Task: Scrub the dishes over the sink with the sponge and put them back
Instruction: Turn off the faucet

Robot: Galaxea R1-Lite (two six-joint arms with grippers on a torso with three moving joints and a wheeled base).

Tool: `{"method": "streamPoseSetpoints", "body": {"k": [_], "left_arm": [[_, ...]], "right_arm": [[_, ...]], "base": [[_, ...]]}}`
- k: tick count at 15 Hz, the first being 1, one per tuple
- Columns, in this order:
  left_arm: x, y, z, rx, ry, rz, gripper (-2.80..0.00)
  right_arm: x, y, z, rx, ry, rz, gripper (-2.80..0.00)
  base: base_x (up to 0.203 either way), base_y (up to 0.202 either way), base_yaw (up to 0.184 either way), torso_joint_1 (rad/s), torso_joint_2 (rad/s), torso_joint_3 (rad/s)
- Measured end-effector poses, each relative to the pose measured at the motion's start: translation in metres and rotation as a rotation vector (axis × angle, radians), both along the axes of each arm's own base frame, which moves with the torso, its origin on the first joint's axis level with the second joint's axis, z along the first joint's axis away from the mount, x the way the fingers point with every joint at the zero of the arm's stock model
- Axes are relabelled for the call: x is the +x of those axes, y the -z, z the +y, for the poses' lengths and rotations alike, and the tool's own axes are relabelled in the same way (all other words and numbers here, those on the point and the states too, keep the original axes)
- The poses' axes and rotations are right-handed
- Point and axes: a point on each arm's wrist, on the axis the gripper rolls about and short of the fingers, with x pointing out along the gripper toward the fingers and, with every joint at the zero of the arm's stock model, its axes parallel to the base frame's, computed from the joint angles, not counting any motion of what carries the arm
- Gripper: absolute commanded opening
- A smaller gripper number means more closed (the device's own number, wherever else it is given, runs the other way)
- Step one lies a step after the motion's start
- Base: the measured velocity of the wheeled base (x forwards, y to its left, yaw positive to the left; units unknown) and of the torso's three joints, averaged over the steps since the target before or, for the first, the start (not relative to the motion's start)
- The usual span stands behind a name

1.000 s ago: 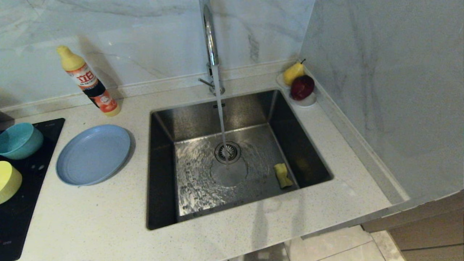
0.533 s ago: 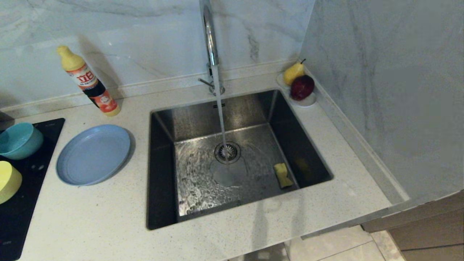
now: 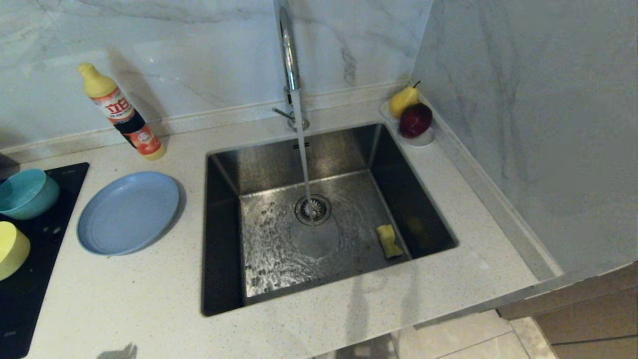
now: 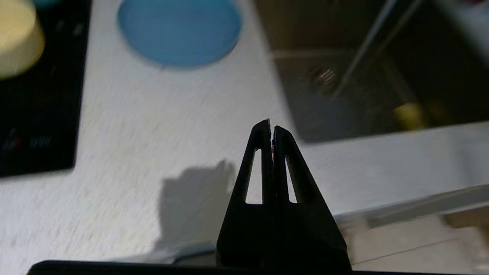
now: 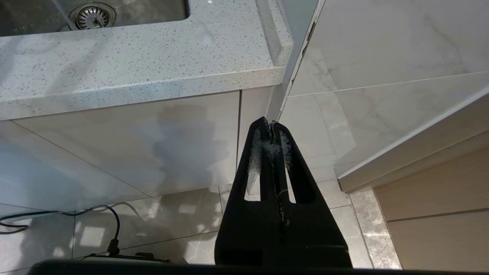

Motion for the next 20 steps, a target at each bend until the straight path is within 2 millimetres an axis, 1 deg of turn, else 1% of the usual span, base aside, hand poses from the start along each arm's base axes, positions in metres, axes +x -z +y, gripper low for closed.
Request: {"method": "streamPoseSetpoints", "body": {"k": [3, 5, 8, 10, 12, 14, 16, 17, 20], "left_arm": [[-0.021, -0.035, -0.001, -0.006, 0.079, -0.049, -2.80], [-0.026, -0.054, -0.003, -0.007, 0.148, -0.044, -2.80], [-0.018, -0.086, -0.004, -0.028, 0.225, -0.010, -2.80], [-0.002, -0.107, -0.006, -0.045, 0.306, 0.044, -2.80], [0.020, -0.130, -0.008, -0.072, 0.375, 0.112, -2.80], [0.049, -0.154, -0.010, -0.122, 0.436, 0.181, -2.80], [0.094, -0.177, -0.013, -0.207, 0.506, 0.289, -2.80], [0.116, -0.185, -0.015, -0.247, 0.538, 0.338, -2.80], [0.193, -0.195, -0.019, -0.357, 0.615, 0.492, -2.80]], "right_arm": [[0.000, 0.000, 0.000, 0.000, 0.000, 0.000, -2.80], [0.000, 0.000, 0.000, 0.000, 0.000, 0.000, -2.80], [0.000, 0.000, 0.000, 0.000, 0.001, 0.000, -2.80], [0.000, 0.000, 0.000, -0.001, 0.000, 0.000, -2.80], [0.000, 0.000, 0.000, 0.000, 0.000, 0.000, -2.80], [0.000, 0.000, 0.000, 0.000, 0.000, 0.001, -2.80], [0.000, 0.000, 0.000, 0.000, 0.000, 0.001, -2.80], [0.000, 0.000, 0.000, 0.000, 0.000, 0.001, -2.80], [0.000, 0.000, 0.000, 0.000, -0.001, 0.001, -2.80]], "base": [[0.000, 0.000, 0.000, 0.000, 0.00, 0.000], [0.000, 0.000, 0.000, 0.000, 0.00, 0.000], [0.000, 0.000, 0.000, 0.000, 0.00, 0.000], [0.000, 0.000, 0.000, 0.000, 0.00, 0.000], [0.000, 0.000, 0.000, 0.000, 0.00, 0.000], [0.000, 0.000, 0.000, 0.000, 0.00, 0.000], [0.000, 0.000, 0.000, 0.000, 0.00, 0.000], [0.000, 0.000, 0.000, 0.000, 0.00, 0.000], [0.000, 0.000, 0.000, 0.000, 0.00, 0.000]]}}
